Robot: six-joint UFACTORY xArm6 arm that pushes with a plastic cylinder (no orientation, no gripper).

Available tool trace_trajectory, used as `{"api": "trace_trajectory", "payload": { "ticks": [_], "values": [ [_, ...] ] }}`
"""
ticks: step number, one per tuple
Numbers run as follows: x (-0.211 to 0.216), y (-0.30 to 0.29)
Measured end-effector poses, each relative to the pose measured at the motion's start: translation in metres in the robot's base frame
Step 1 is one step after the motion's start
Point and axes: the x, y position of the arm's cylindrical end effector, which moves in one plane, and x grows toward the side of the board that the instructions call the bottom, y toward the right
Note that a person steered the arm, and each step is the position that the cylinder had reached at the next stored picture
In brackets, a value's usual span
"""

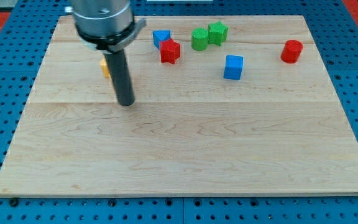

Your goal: Move the red star away from the blue triangle

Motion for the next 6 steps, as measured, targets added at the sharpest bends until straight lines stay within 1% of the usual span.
{"api": "trace_trajectory", "payload": {
  "ticks": [1, 2, 3, 4, 5, 6],
  "values": [
    [-0.03, -0.017],
    [-0.056, 0.03],
    [-0.082, 0.012],
    [-0.128, 0.009],
    [-0.133, 0.07],
    [-0.123, 0.077]
  ]
}}
